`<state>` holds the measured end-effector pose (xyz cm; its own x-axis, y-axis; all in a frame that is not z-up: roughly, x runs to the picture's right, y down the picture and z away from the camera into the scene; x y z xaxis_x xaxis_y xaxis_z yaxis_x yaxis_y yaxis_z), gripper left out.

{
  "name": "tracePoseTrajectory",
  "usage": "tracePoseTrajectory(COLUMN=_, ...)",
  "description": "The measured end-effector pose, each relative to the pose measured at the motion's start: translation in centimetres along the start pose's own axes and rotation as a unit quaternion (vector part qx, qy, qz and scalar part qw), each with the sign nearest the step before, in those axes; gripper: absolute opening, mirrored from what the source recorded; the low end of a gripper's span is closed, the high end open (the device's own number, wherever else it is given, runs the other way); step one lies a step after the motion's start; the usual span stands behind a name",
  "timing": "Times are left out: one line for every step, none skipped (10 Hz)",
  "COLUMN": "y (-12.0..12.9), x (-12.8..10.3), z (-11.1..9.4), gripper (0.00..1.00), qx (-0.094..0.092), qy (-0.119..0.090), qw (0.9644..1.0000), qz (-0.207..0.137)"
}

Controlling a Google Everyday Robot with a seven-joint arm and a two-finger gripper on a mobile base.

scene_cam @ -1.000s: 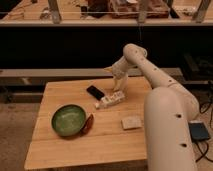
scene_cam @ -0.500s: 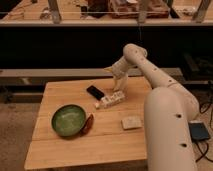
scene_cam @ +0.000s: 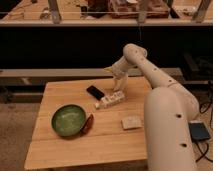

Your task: Place the white sponge in the ceramic bowl

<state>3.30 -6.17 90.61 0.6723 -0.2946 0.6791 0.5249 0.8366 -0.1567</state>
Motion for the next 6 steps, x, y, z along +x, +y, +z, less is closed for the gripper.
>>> tracePoseTrajectory(y=0.0, x=0.0, z=0.0, gripper=0.8, qx=0.0, qy=0.0, qw=1.0, qz=0.0)
tracePoseTrajectory(y=0.0, x=0.0, z=0.0, gripper=0.8, qx=0.0, qy=0.0, qw=1.0, qz=0.0)
tracePoseTrajectory(y=0.0, x=0.0, z=0.0, gripper=0.8, qx=0.0, qy=0.0, qw=1.0, qz=0.0)
tracePoseTrajectory(y=0.0, x=0.0, z=-0.01, gripper=0.8, qx=0.0, qy=0.0, qw=1.0, qz=0.0)
tracePoseTrajectory(y=0.04, x=-0.01, z=-0.02, gripper=0.8, qx=0.0, qy=0.0, qw=1.0, qz=0.0)
tracePoseTrajectory(y=0.69, x=-0.16, z=-0.42, gripper=0.8, qx=-0.004, qy=0.001, qw=1.0, qz=0.006)
